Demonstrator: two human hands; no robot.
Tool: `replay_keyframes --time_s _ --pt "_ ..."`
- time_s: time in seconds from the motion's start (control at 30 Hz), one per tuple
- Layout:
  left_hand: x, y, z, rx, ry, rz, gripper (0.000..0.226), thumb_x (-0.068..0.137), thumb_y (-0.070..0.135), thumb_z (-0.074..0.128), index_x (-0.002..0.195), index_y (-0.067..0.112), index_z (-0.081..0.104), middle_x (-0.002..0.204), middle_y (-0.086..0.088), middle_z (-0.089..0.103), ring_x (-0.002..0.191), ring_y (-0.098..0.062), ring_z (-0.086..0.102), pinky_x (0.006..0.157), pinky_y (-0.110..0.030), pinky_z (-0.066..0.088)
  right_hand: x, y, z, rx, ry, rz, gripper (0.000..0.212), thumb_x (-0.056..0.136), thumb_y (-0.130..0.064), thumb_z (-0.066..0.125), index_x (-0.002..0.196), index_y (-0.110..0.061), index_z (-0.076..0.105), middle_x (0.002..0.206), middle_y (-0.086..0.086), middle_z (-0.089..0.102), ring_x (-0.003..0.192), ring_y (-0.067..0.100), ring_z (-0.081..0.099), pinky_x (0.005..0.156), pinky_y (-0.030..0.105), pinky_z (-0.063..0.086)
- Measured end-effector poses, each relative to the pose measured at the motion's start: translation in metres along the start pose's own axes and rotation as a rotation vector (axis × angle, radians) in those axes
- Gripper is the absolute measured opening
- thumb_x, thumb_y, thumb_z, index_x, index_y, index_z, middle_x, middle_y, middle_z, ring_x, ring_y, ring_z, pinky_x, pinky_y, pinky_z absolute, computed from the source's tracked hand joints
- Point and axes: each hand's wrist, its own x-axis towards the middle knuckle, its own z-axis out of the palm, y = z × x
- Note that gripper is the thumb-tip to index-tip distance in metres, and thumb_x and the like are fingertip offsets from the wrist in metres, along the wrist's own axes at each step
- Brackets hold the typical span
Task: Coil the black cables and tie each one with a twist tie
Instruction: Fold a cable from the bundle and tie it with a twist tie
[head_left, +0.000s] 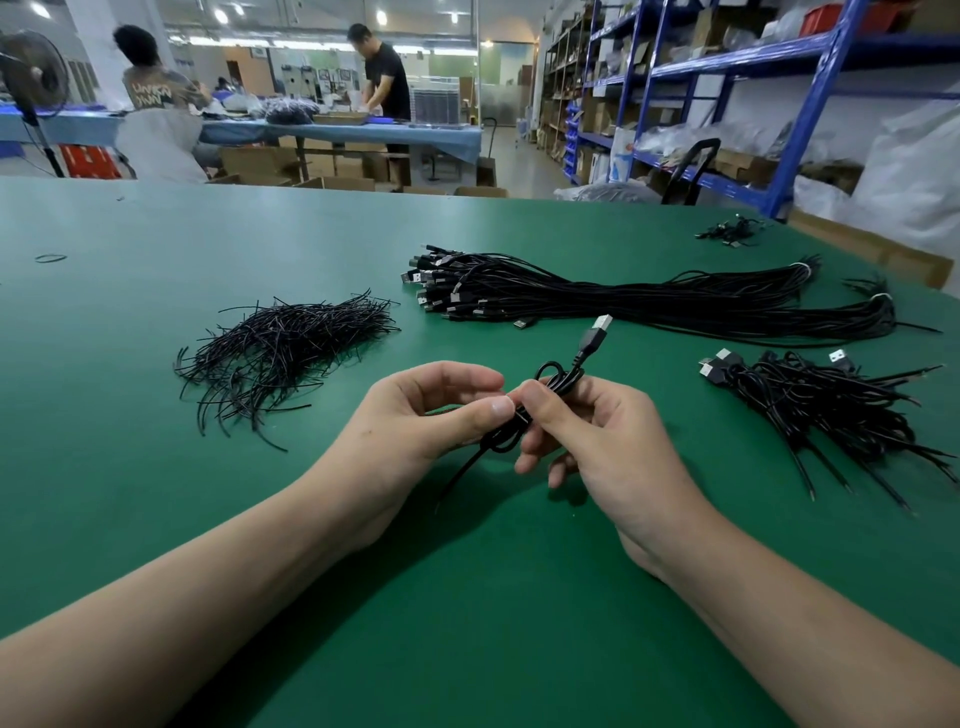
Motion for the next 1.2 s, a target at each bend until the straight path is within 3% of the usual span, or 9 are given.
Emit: replay_keyframes --time_s 0.13,0.3,0.53,0.63,0.73,0.87,0.97,1.07,1.2 --pt "-0.0006 0.0015 -0.0013 0.090 -0.001 0.034 0.037 0.063 0.026 0.085 0.095 0.010 0.073 0.095 -0.010 0.077 0.084 -0.016 0.071 0.082 -0.020 0.056 -0.0008 -0.0026 -0.0004 0.041 -0.026 0.033 0.027 0.083 -0.040 0.069 0.088 -0.014 0.075 0.069 0.004 0.072 0.063 0.021 0.072 0.046 0.020 0.046" --pt "-0.0026 0.0015 0.0003 0.122 -0.006 0.053 0.033 0.060 0.029 0.087 0.088 0.015 0.078 0.088 -0.006 0.077 0.080 -0.016 0.072 0.079 -0.021 0.056 -0.0016 -0.0063 -0.0001 0.061 -0.085 0.072 0.020 0.095 -0.026 0.065 0.098 -0.009 0.074 0.082 0.009 0.077 0.072 0.023 0.076 0.049 0.019 0.048" --pt "-0.0042 0.0037 0.0005 0.201 -0.058 0.089 0.030 0.070 0.027 0.083 0.097 0.015 0.079 0.092 -0.004 0.078 0.086 -0.017 0.076 0.076 -0.020 0.055 -0.0016 -0.0083 -0.0011 0.044 -0.133 0.087 0.022 0.100 -0.022 0.059 0.104 -0.004 0.072 0.084 0.012 0.077 0.077 0.026 0.076 0.051 0.019 0.048" --pt "-0.0051 0.0058 0.0001 0.268 -0.078 0.131 0.024 0.077 0.023 0.081 0.100 0.017 0.077 0.095 -0.006 0.077 0.088 -0.024 0.076 0.078 -0.025 0.059 -0.0018 -0.0075 -0.0006 0.045 -0.154 0.062 0.021 0.100 -0.023 0.059 0.104 -0.007 0.071 0.087 0.011 0.078 0.078 0.024 0.077 0.051 0.019 0.048" --pt "-0.0039 0.0076 -0.0017 0.318 -0.089 0.159 0.023 0.080 0.017 0.081 0.103 0.018 0.075 0.093 -0.007 0.076 0.083 -0.019 0.074 0.079 -0.027 0.059 -0.0018 -0.0074 0.0000 0.047 -0.153 0.019 0.015 0.097 -0.025 0.061 0.101 -0.011 0.064 0.087 0.005 0.078 0.074 0.026 0.077 0.048 0.020 0.047" --pt "-0.0025 0.0079 -0.0028 0.397 -0.083 0.183 0.027 0.081 0.018 0.082 0.106 0.019 0.072 0.094 -0.011 0.073 0.081 -0.022 0.071 0.086 -0.046 0.057 -0.0012 -0.0080 0.0006 0.036 -0.155 -0.018 0.028 0.088 -0.035 0.065 0.098 -0.014 0.051 0.082 0.003 0.078 0.068 0.030 0.076 0.045 0.021 0.047" --pt "-0.0019 0.0082 -0.0039 0.453 -0.077 0.190 0.024 0.082 0.017 0.080 0.105 0.021 0.073 0.093 -0.009 0.074 0.083 -0.027 0.072 0.087 -0.054 0.056 0.0018 -0.0079 -0.0018 -0.023 -0.194 -0.034 0.026 0.094 -0.038 0.059 0.100 -0.013 0.051 0.081 0.006 0.077 0.068 0.031 0.076 0.044 0.022 0.044" --pt "-0.0014 0.0073 -0.0055 0.522 -0.083 0.196 0.027 0.086 0.008 0.078 0.106 0.026 0.074 0.087 -0.002 0.074 0.080 -0.024 0.073 0.084 -0.051 0.057 0.0037 -0.0069 -0.0046 -0.166 -0.199 -0.053 0.020 0.104 -0.037 0.050 0.100 -0.017 0.050 0.080 0.009 0.076 0.067 0.030 0.075 0.045 0.025 0.043" --pt "-0.0012 0.0045 -0.0050 0.613 -0.116 0.199 0.026 0.088 0.008 0.075 0.107 0.027 0.076 0.084 0.001 0.076 0.077 -0.022 0.074 0.081 -0.042 0.060 0.0001 -0.0084 -0.0047 -0.404 -0.140 -0.097 0.024 0.102 -0.041 0.051 0.104 -0.017 0.046 0.068 -0.007 0.074 0.050 0.010 0.068 0.048 0.016 0.043"
